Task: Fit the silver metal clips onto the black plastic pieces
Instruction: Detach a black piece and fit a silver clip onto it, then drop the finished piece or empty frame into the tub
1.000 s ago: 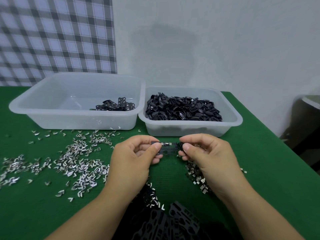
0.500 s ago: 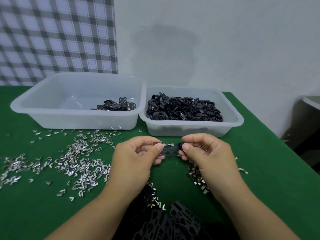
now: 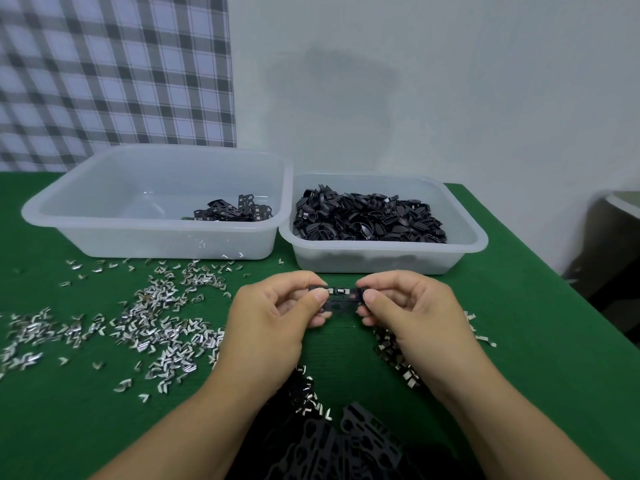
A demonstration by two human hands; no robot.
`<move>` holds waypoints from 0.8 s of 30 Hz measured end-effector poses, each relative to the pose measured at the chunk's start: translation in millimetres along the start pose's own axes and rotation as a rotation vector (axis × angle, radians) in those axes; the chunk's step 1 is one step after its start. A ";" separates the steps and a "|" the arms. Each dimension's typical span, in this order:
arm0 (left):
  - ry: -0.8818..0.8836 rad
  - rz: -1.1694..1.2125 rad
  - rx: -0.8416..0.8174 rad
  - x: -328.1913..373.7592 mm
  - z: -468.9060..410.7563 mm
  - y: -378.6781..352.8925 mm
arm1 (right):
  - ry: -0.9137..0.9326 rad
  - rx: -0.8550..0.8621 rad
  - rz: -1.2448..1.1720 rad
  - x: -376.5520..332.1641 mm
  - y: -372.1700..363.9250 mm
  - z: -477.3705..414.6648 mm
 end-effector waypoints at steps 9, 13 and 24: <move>-0.053 -0.006 0.005 6.1 0.8 0.1 | 0.007 -0.007 -0.025 -4.6 -2.6 1.9; -0.079 -0.013 -0.003 8.7 2.1 -0.9 | -0.001 -0.036 0.042 -3.8 -1.1 1.7; -0.051 0.008 -0.009 4.5 1.1 -0.6 | 0.098 0.014 0.145 -9.7 -5.1 -2.3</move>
Point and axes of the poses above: each hand's wrist, its own z-axis away from the middle knuckle, its own y-axis out of the back of the hand, x = y × z, the point moved 6 cm from there along -z, towards the middle knuckle, and after that the axes turned 11 degrees about x, right-handed, at the moved point
